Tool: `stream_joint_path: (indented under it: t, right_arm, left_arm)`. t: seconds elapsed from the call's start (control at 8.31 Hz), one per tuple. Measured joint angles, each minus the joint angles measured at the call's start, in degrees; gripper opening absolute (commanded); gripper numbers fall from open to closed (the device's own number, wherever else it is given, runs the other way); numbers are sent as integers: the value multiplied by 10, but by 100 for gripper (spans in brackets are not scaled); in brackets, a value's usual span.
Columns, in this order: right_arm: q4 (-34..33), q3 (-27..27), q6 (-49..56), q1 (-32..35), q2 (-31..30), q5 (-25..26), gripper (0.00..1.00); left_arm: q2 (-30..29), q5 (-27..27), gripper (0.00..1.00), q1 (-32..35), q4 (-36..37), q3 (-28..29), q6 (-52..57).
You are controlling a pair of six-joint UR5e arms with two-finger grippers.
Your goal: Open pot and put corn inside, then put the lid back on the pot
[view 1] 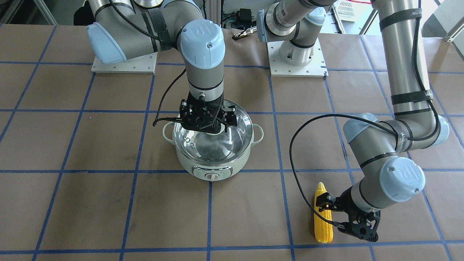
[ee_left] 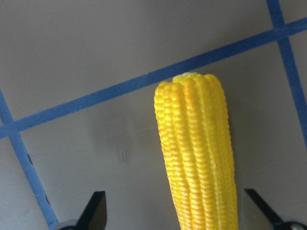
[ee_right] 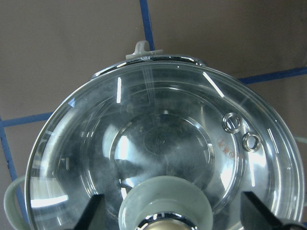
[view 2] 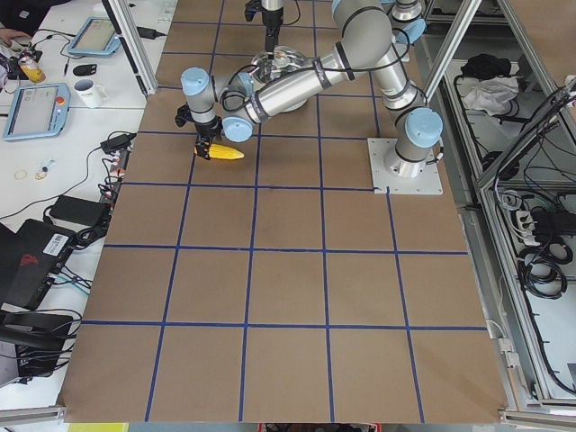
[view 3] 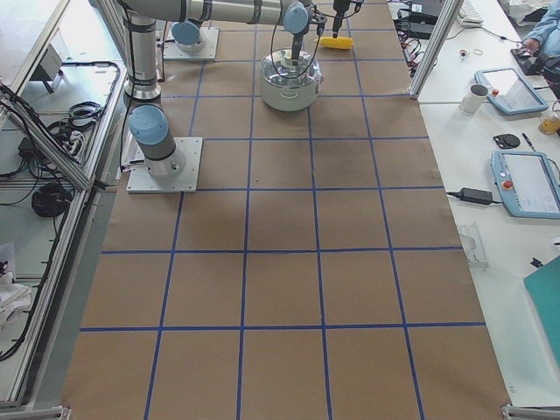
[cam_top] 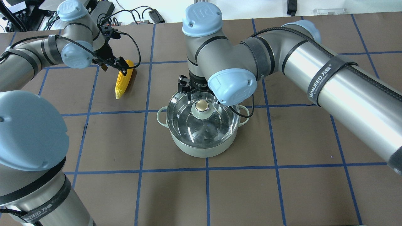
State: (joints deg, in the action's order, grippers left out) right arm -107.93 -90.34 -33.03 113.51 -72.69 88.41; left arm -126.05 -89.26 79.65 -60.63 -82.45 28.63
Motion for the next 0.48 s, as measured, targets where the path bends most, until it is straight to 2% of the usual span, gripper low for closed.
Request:
stream_joint_path:
  t: [0.12,0.24,0.36,0.48]
  right_arm:
    - [-2,-6,-2,2,3,-1,96]
    - [-4,-8,0,3,2,-2,87]
    - [-5,-9,-1,3,2,-4,63]
    - [-5,-9,-2,3,2,-5,53]
  left_arm:
    - [-10,6,100,0,14,0,-7]
    - [-20,8,100,0,29,0,-11]
    - [-27,10,100,0,37,1,-22]
    - [-31,13,100,0,41,1,-40]
